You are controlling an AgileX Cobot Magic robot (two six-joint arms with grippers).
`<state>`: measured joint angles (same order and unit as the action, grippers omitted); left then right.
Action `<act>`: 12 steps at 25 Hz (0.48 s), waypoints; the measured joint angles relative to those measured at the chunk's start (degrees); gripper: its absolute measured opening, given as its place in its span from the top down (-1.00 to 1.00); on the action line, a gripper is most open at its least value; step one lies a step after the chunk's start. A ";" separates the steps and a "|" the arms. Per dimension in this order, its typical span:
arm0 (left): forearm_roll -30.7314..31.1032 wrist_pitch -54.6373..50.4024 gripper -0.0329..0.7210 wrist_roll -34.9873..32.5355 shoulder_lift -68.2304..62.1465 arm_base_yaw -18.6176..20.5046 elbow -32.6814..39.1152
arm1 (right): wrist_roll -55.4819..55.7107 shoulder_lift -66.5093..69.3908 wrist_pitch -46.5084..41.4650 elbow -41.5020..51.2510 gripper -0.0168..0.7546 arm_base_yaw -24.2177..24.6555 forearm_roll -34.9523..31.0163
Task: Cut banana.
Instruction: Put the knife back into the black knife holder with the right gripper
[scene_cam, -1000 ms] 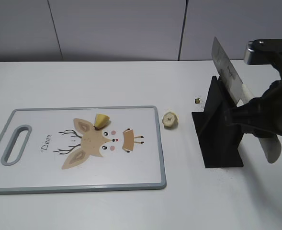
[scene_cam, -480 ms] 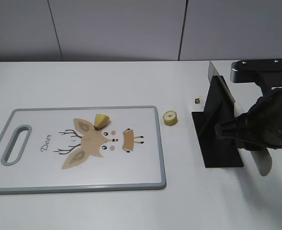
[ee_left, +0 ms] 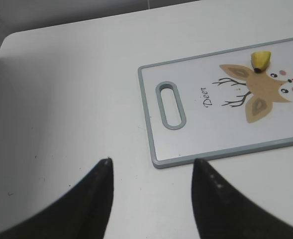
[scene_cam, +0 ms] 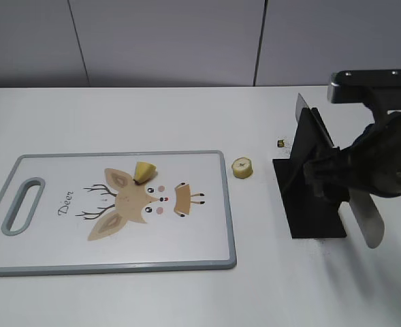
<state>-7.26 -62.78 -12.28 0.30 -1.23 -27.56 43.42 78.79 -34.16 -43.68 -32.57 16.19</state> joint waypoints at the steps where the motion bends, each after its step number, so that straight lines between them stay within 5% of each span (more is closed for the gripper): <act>1: 0.00 0.00 -0.41 0.00 0.00 0.00 0.00 | 0.00 -1.04 -0.95 -0.73 -0.53 0.00 0.47; 5: 0.00 0.00 -0.41 0.00 0.00 0.00 0.00 | -5.67 -7.56 -4.54 -5.92 -0.58 0.00 0.58; 12: 0.00 0.00 -0.41 0.00 0.00 0.00 0.00 | -27.75 -22.14 -13.13 -10.58 -0.58 0.00 -12.09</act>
<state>-7.26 -62.78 -12.28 0.30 -1.23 -27.56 15.67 56.65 -47.29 -54.26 -32.57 4.10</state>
